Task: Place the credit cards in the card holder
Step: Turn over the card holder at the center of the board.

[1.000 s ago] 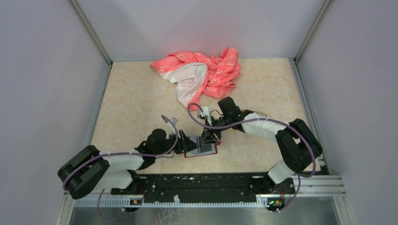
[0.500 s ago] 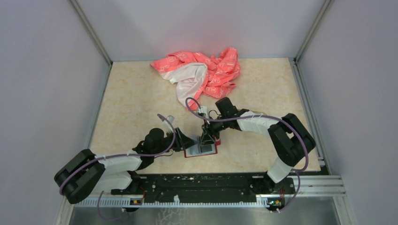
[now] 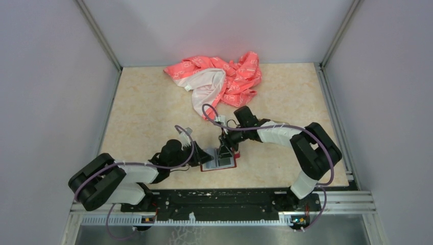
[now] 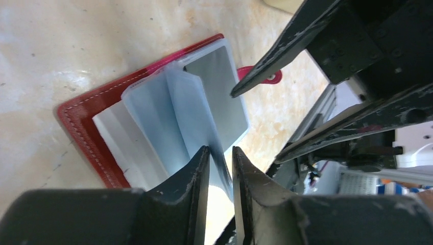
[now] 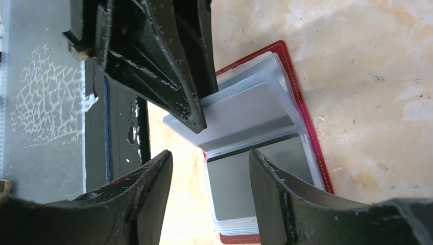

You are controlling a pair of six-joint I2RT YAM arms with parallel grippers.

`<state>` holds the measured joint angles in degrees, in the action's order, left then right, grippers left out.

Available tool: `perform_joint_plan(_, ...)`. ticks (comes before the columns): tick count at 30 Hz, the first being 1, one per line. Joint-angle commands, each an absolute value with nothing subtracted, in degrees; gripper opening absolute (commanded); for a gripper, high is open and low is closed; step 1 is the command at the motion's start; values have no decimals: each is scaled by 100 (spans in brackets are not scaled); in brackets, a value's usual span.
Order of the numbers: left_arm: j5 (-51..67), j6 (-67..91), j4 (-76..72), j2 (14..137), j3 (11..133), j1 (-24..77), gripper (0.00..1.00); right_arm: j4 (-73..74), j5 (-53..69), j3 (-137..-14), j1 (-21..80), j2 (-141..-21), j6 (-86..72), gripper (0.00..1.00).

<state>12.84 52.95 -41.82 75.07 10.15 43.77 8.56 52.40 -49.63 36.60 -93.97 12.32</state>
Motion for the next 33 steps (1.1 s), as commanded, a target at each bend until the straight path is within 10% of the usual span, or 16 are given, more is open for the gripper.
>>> perform_joint_plan(1, 1554, 5268, -4709, 7561, 1111, 4336, 37, 601, 5344, -5203, 3622, -9501, 978, 58)
perform_joint_plan(33, 1803, 5493, -5526, 8073, 971, 4208, 18, 169, 5209, -5089, 3568, -9590, 172, 71)
